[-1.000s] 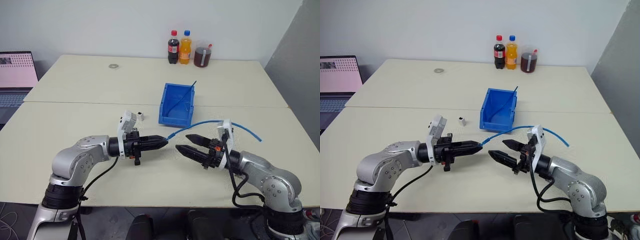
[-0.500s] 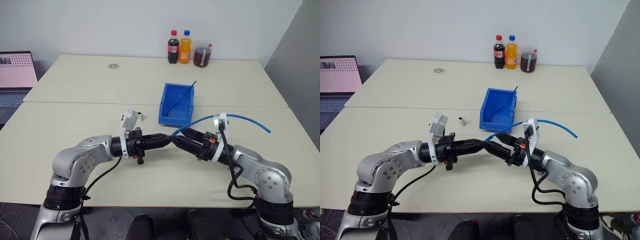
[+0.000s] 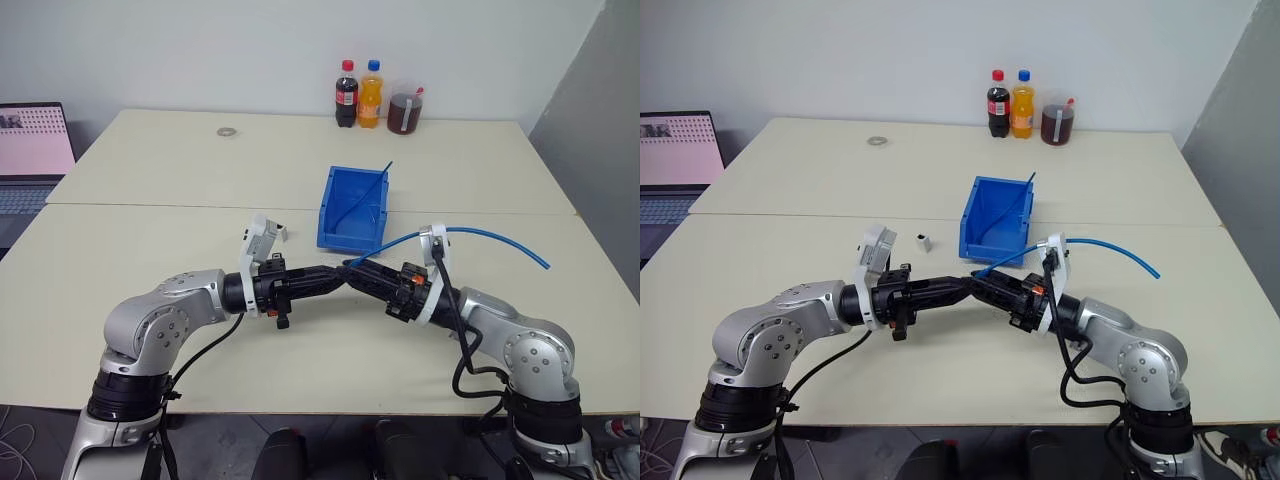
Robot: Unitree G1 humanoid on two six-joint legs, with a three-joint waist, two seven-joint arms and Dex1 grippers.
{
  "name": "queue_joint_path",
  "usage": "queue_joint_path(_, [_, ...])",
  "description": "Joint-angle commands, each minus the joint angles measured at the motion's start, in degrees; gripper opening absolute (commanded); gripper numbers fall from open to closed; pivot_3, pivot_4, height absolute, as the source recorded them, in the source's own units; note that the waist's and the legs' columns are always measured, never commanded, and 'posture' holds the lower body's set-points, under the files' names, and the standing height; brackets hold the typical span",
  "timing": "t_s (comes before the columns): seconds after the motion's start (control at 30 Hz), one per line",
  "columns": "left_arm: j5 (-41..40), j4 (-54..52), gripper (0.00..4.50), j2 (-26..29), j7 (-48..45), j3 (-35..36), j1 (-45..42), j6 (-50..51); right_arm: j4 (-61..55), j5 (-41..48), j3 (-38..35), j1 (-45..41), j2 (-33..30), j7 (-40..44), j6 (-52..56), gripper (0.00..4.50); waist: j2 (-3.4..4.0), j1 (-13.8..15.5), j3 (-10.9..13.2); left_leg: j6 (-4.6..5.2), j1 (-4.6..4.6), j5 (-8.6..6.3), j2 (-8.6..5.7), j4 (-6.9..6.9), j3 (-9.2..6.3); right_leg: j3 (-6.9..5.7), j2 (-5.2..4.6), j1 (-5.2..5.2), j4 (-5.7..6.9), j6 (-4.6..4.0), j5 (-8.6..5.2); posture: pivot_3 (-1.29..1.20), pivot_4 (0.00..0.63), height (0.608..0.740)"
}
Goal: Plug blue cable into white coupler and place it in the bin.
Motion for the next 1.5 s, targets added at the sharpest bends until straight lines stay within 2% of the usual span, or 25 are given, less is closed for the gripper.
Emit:
queue_joint_path(0.03, [-0.6,-2.1,0.21,0.7,-0.4,0.4,0.1,-0.4,-1.2,2.6,0.0,-1.2,0.2,0.3,-0.8,0.24,0.00,0.0,0.0,0.00,0.00,0.00,0.00,-0.01,0.00,0.00,0.00,-0.01,0.00,0.00,0.00,0.00,0.150,0.740])
queue_joint_path(0.4, [0.2,-1.0,0.21,1.8,-2.2,0.1,0.4,-1.0,-1.1,7.3,-0.6,-0.8,-1.0,0.0,0.5,0.18,0.00,0.0,0.0,0.00,-0.01,0.00,0.00,-0.01,0.00,0.00,0.00,-0.01,-0.01,0.00,0.00,0.00,0.150,0.740])
queue_joint_path(0.6, [0.7,-0.9,0.21,1.7,-2.4,-0.2,0.6,-1.4,-1.5,6.6,0.4,-0.5,-1.7,0.2,-0.1,0.18,0.00,0.0,0.0,0.00,-0.01,0.00,0.00,-0.02,0.00,0.00,0.00,-0.01,-0.02,0.00,0.00,0.00,0.150,0.740])
queue_joint_path(0.63, [0.7,-0.9,0.56,1.9,-2.5,-0.3,0.6,-1.2,-1.6,6.1,0.6,-0.5,-1.8,0.3,-0.4,0.18,0.00,0.0,0.0,0.00,-0.01,0.00,0.01,-0.02,0.00,0.00,0.00,-0.01,-0.02,0.00,0.00,0.00,0.150,0.740])
queue_joint_path(0.9, [1.5,-1.3,2.15,4.5,-4.9,-1.3,1.9,-1.8,-1.3,5.0,1.1,-0.6,-2.4,0.3,-1.9,0.18,0.01,0.0,0.0,0.00,-0.02,0.00,0.01,-0.04,0.00,0.00,0.01,-0.04,-0.03,0.00,-0.01,0.00,0.150,0.740])
queue_joint_path(1.1, [5.9,-2.5,3.40,6.7,-4.7,-1.7,5.3,-5.4,-1.0,3.2,1.7,-0.3,-3.4,0.9,-3.6,0.18,0.02,-0.1,0.0,0.00,-0.03,0.00,0.02,-0.06,0.00,0.05,0.00,-0.09,-0.05,0.00,-0.01,0.00,0.150,0.740])
queue_joint_path(1.2, [10.9,-2.0,4.00,6.5,-0.2,-0.1,8.4,-9.5,-0.5,1.5,1.8,0.0,-4.7,1.4,-4.7,0.18,0.03,0.0,0.0,0.00,-0.06,0.00,0.04,-0.07,-0.01,0.04,0.00,-0.12,-0.05,-0.01,-0.01,0.00,0.150,0.740])
queue_joint_path(1.27, [16.2,-0.5,4.34,4.4,6.6,1.4,9.9,-13.9,-0.5,0.2,1.8,0.5,-5.8,2.0,-5.4,0.18,0.03,0.0,0.0,0.00,-0.10,0.00,0.08,-0.06,-0.01,0.07,-0.05,-0.16,-0.05,0.00,-0.01,0.00,0.150,0.740])
queue_joint_path(1.37, [22.6,2.1,4.50,2.2,15.2,2.0,10.5,-16.8,-0.2,-0.8,1.7,1.0,-6.7,2.6,-6.3,0.18,0.00,0.1,0.0,0.01,-0.10,0.00,0.09,-0.06,-0.02,0.07,-0.13,-0.16,-0.04,0.00,-0.01,0.00,0.150,0.740])
queue_joint_path(1.5, [28.3,7.1,4.50,0.9,20.7,0.0,7.0,-17.5,0.2,-1.3,1.7,1.2,-6.9,2.9,-7.0,0.18,-0.01,0.1,0.1,0.01,-0.12,0.00,0.07,-0.06,-0.01,0.05,-0.12,-0.16,-0.05,0.01,0.00,0.00,0.150,0.740])
